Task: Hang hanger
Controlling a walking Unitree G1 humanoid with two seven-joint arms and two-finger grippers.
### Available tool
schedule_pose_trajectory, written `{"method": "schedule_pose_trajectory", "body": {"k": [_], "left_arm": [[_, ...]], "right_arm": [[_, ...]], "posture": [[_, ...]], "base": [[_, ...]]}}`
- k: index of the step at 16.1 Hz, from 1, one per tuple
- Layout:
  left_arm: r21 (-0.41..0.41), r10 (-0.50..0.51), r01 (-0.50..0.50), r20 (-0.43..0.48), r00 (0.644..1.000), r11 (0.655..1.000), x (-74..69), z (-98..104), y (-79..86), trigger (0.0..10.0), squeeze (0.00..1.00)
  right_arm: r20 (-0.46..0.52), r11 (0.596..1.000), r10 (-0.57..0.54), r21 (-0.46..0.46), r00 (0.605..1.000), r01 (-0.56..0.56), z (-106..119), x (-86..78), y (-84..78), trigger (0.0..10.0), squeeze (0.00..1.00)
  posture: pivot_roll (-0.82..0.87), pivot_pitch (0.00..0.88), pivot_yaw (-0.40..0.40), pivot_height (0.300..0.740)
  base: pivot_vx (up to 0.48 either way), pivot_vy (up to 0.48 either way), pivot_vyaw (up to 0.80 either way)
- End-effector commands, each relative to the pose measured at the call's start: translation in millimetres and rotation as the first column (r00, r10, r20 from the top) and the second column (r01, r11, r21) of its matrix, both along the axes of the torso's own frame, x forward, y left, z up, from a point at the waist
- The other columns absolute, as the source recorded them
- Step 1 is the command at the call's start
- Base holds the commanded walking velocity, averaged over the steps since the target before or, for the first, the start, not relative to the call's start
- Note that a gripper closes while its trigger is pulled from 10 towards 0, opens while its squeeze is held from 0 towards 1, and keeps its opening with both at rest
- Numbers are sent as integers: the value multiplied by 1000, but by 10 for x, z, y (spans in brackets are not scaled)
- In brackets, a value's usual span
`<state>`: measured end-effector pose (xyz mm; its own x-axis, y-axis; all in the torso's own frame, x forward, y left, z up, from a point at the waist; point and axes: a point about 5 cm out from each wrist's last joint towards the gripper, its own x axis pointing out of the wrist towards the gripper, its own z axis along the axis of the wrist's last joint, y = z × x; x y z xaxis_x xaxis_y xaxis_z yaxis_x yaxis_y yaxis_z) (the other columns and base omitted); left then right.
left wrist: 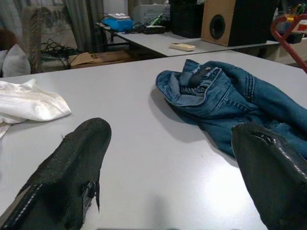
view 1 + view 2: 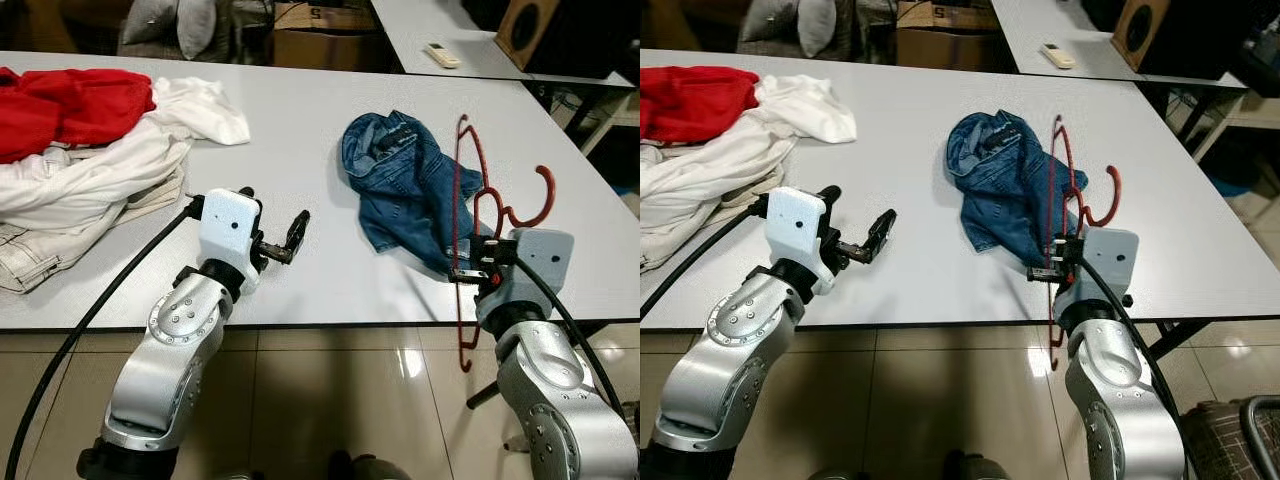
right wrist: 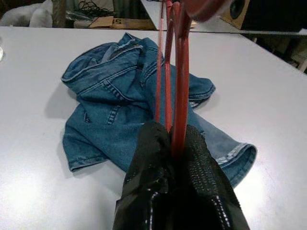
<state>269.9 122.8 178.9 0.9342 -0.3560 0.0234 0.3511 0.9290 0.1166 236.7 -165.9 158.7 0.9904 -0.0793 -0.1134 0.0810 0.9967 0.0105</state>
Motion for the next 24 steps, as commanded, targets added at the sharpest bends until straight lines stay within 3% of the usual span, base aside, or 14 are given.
{"method": "schedule_pose_trajectory", "body": {"k": [1, 13, 18, 24], "left_arm": [[-1, -9, 9, 1, 1000, 1000, 8, -3, -20, 10000, 0], [-36, 19, -18, 15, 1000, 999, 79, 17, -17, 10000, 0], [-39, 32, -31, 15, 999, 999, 112, -3, -6, 10000, 0], [-55, 63, -61, 36, 997, 997, 142, 16, 35, 10000, 0]], "right_arm": [[12, 1000, -12, -24, 1000, 12, 13, 15, -38, 10000, 0], [10, 997, 56, -53, 998, -56, 47, 97, -57, 10000, 0], [9, 995, 83, -46, 996, -83, 46, 79, -39, 10000, 0], [-7, 991, 110, -81, 994, -110, 6, 91, -14, 10000, 0]], "posture": [[14, 62, -61, 740], [-3, 45, -68, 740], [-8, 42, -71, 740], [-6, 19, -68, 740]], "base": [[0, 0, 0], [251, 0, -183], [306, 0, -800], [153, 0, 0]]}}
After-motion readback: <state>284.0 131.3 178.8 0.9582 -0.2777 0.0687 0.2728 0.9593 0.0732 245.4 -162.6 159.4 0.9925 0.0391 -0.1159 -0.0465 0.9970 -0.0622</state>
